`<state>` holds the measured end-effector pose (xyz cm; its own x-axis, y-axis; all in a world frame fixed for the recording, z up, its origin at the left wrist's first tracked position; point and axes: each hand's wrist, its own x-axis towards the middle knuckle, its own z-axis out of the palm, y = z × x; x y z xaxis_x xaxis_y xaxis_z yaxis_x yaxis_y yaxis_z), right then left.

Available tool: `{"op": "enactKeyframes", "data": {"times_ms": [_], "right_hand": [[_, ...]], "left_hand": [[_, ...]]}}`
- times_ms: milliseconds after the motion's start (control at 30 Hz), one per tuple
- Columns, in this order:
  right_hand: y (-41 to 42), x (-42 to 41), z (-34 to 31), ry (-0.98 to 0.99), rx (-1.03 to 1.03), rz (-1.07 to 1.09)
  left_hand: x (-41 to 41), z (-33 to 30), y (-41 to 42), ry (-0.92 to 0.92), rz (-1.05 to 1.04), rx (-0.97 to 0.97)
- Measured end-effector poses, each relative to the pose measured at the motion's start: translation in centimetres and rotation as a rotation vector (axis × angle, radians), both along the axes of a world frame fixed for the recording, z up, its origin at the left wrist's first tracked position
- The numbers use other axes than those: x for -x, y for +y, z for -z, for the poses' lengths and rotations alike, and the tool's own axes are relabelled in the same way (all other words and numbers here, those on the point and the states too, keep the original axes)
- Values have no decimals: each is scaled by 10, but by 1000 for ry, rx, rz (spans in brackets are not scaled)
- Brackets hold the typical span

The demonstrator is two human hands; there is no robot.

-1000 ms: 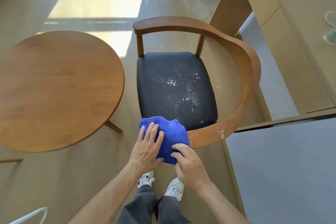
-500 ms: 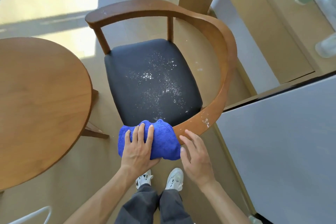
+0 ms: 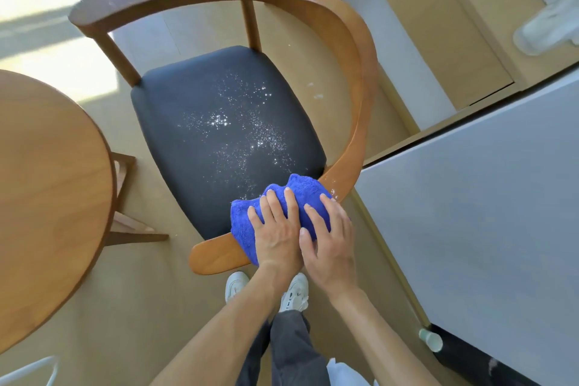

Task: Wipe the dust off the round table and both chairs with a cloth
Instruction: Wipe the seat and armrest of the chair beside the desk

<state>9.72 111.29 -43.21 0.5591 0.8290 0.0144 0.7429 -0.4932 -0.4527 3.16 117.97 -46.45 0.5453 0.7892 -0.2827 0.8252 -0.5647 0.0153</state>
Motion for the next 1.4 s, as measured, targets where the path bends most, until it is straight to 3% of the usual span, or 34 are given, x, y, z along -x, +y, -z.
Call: {"op": "enactKeyframes", "data": {"times_ms": [200, 300, 433, 567, 767, 933, 1100, 1400], "right_hand": [[1, -27, -9, 67, -18, 193], [6, -55, -14, 284, -78, 398], [12, -85, -17, 442, -130, 446], [32, -80, 1, 390, -27, 497], [51, -60, 32, 285, 203, 447], [60, -94, 44, 333, 135, 395], [80, -162, 43, 318, 29, 190], [132, -248, 27, 161, -76, -73]], "left_hand": [[-71, 2, 1, -33, -144, 86], [-119, -1, 7, -63, -221, 268], [-155, -14, 31, -294, -320, 481], [-120, -8, 64, -618, -309, 592], [-110, 5, 74, -665, -190, 722], [-133, 14, 83, -716, -239, 787], [-184, 9, 94, -801, -416, 797], [-248, -2, 118, -1111, -584, 613]]}}
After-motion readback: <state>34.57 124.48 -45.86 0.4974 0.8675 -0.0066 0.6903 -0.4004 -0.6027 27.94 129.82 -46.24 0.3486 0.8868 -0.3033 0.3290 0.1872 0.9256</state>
